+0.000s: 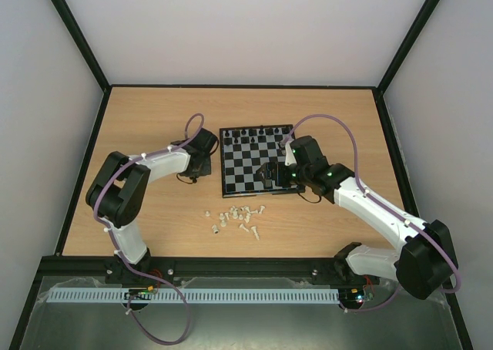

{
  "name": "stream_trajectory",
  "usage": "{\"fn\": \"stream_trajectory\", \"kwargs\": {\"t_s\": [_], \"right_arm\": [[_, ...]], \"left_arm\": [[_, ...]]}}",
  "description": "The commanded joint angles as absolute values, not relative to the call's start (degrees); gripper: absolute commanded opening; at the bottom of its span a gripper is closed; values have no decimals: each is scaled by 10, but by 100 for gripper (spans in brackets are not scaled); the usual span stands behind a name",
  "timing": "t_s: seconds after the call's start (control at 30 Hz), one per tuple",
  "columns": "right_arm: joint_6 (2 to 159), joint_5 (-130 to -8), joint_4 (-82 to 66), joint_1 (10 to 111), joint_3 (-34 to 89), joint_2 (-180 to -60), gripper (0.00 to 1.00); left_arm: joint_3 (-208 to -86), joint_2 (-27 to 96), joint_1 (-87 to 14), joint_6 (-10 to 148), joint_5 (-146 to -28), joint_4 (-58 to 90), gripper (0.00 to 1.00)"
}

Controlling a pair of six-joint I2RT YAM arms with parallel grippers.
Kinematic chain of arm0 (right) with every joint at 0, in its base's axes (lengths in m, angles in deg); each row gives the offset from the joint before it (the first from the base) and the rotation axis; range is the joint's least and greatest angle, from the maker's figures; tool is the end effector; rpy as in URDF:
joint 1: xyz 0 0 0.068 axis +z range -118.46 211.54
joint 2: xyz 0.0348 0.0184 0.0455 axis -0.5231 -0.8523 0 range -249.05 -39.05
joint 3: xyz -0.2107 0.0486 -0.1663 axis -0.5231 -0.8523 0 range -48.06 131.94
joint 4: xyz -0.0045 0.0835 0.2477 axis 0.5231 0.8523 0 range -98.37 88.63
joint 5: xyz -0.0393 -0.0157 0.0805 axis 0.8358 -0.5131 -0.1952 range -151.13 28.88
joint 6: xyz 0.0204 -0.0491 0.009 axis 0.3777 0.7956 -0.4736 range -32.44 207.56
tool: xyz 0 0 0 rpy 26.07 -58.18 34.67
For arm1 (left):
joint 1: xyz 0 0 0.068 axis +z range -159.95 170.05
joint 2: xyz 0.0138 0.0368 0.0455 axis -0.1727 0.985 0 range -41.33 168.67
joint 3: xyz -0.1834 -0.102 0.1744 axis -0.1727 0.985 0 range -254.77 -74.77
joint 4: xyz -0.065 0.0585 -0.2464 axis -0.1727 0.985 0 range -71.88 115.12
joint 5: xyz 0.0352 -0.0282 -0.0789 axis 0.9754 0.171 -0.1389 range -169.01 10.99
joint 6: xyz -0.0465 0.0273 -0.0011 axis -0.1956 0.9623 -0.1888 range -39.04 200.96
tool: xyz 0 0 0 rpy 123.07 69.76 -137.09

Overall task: Set up the chess pieces on the board
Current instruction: Pick up the chess piece at the center of the board.

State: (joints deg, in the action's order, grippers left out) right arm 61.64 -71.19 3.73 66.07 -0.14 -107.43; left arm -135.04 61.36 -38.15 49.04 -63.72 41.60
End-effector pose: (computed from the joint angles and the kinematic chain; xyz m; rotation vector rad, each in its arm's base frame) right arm 0.2150 0.1555 0.2707 -0.2757 2.2217 0.7869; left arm 0.3071 -0.1540 0.1512 -0.1616 2.6431 0.0245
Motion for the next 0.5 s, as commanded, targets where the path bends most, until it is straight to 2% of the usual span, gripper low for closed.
{"fn": "stream_trajectory", "kwargs": {"t_s": [0.0,0.47], "right_arm": [[621,-717,39,663,-8,-1078,99],[621,-716,40,663,-7,-1079,99]], "left_arm": [[-1346,600,-379,490,-629,423,20],[-1362,604,-381,499,-632,420,3]]}}
